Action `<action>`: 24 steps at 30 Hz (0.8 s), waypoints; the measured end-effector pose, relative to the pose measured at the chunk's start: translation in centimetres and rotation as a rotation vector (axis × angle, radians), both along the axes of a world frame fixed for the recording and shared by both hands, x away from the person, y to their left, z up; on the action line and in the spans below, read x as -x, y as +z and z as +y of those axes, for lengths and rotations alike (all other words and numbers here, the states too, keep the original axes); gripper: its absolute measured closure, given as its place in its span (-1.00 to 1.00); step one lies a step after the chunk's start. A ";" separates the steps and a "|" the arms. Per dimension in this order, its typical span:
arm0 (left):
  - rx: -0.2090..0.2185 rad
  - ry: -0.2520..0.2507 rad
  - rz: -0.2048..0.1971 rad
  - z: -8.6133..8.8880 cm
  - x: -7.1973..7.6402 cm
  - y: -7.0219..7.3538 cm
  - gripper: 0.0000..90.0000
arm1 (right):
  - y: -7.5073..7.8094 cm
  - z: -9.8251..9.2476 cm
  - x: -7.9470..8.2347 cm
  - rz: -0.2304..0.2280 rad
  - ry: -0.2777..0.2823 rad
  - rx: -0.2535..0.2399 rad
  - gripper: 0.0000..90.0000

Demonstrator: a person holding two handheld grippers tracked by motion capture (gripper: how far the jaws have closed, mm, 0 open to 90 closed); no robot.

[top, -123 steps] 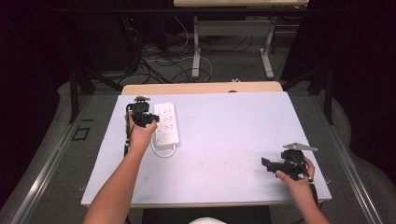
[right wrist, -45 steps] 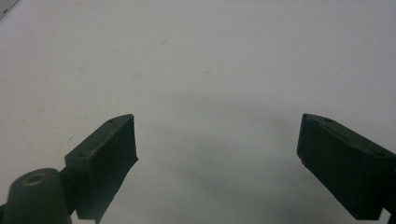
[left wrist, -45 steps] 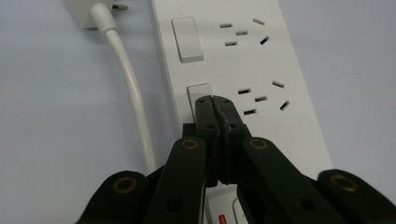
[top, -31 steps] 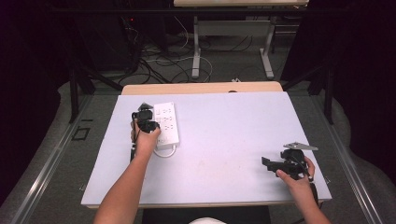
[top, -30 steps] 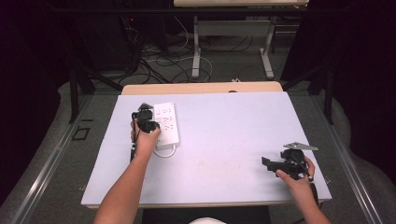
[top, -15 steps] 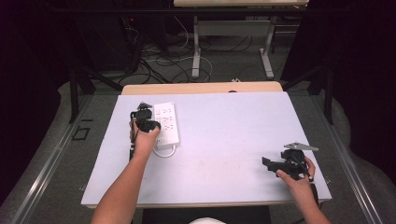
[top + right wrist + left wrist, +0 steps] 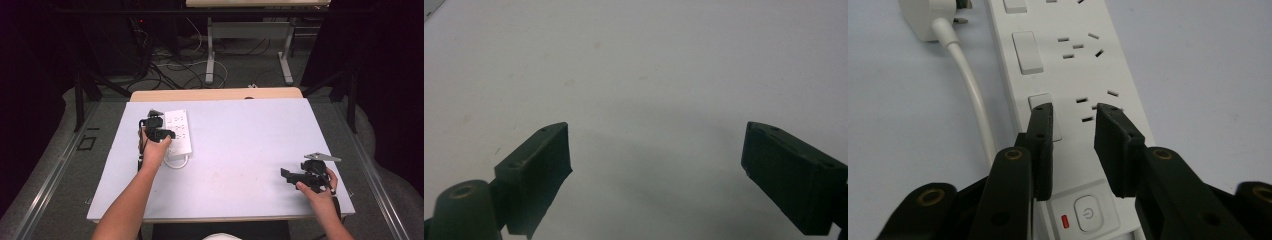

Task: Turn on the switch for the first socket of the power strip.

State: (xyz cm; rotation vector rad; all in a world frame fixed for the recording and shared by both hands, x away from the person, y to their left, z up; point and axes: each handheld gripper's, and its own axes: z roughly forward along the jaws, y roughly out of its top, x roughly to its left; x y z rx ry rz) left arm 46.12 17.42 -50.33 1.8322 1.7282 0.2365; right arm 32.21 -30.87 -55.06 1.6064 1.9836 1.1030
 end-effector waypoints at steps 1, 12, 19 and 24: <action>0.004 0.002 0.000 0.0 0.0 0.1 0.45 | 0.0 0.0 0.0 0.000 0.000 -0.001 -0.74; 0.022 -0.002 -0.019 -0.2 0.4 0.5 0.29 | 0.0 0.0 0.0 0.000 0.000 -0.003 -0.74; 0.013 -0.030 -0.055 -0.4 0.9 1.0 0.14 | 0.0 0.0 0.0 -0.002 -0.002 -0.003 -0.74; 0.007 -0.067 -0.078 -0.7 1.3 1.4 0.01 | 0.0 0.0 0.0 -0.003 -0.001 -0.003 -0.74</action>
